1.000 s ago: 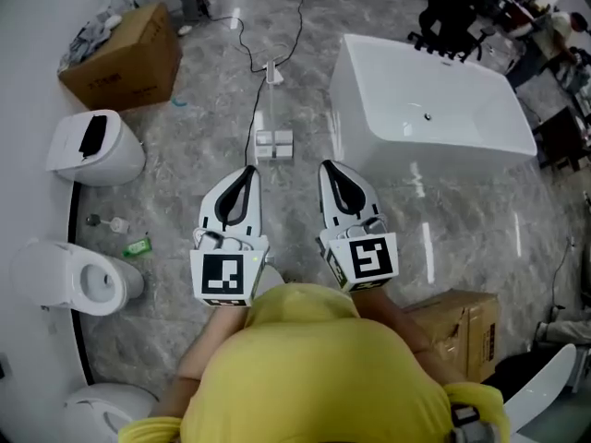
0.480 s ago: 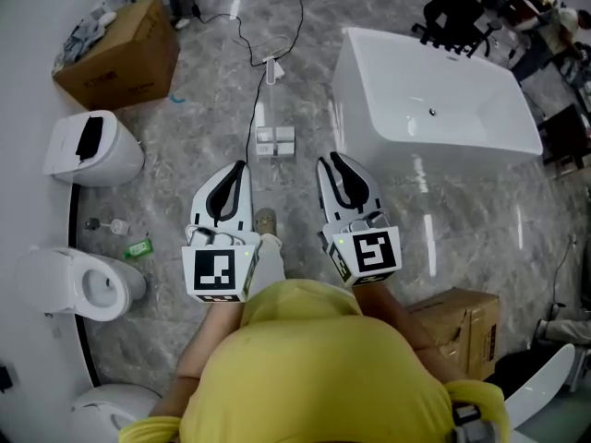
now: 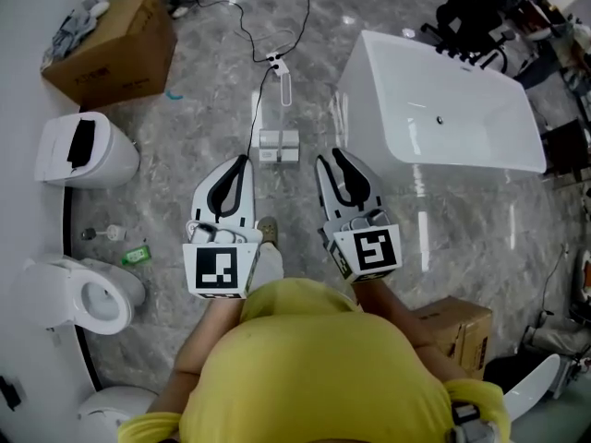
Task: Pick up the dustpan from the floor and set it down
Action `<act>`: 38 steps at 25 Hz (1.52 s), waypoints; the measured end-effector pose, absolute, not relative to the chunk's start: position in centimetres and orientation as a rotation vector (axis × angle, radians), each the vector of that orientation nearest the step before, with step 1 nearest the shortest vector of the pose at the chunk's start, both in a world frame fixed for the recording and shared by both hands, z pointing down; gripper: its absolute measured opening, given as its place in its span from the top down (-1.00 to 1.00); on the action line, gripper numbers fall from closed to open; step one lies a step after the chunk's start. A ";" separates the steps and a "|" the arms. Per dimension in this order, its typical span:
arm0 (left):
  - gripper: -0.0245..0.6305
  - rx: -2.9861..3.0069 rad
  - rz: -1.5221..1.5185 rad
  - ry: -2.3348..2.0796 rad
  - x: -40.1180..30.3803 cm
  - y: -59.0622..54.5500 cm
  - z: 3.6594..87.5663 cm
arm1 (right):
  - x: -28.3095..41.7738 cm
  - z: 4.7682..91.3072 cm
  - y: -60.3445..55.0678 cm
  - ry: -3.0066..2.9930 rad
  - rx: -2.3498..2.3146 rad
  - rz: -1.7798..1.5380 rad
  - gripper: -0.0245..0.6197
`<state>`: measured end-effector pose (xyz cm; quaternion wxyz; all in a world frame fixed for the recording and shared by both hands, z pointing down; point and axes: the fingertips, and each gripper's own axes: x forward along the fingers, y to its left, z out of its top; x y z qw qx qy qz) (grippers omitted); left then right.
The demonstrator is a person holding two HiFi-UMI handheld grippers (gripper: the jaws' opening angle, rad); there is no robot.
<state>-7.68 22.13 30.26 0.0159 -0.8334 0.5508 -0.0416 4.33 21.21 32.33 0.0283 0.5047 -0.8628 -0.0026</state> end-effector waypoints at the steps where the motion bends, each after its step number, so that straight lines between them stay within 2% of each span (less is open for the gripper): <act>1: 0.93 -2.598 -0.129 1.703 -8.0 20.9 30.3 | 3.8 32.5 20.0 -2.658 1.557 -0.003 0.58; 13: 0.93 -2.684 -0.157 1.618 -11.1 10.1 31.9 | 0.5 34.8 10.0 -2.580 1.611 0.059 0.55; 26: 0.93 -2.770 -0.176 1.576 -11.4 7.0 33.8 | 0.3 37.1 7.1 -2.489 1.645 0.142 0.55; 38: 0.93 -2.825 -0.218 1.534 -8.7 0.6 36.3 | 0.5 42.7 -0.2 -2.537 1.462 0.222 0.50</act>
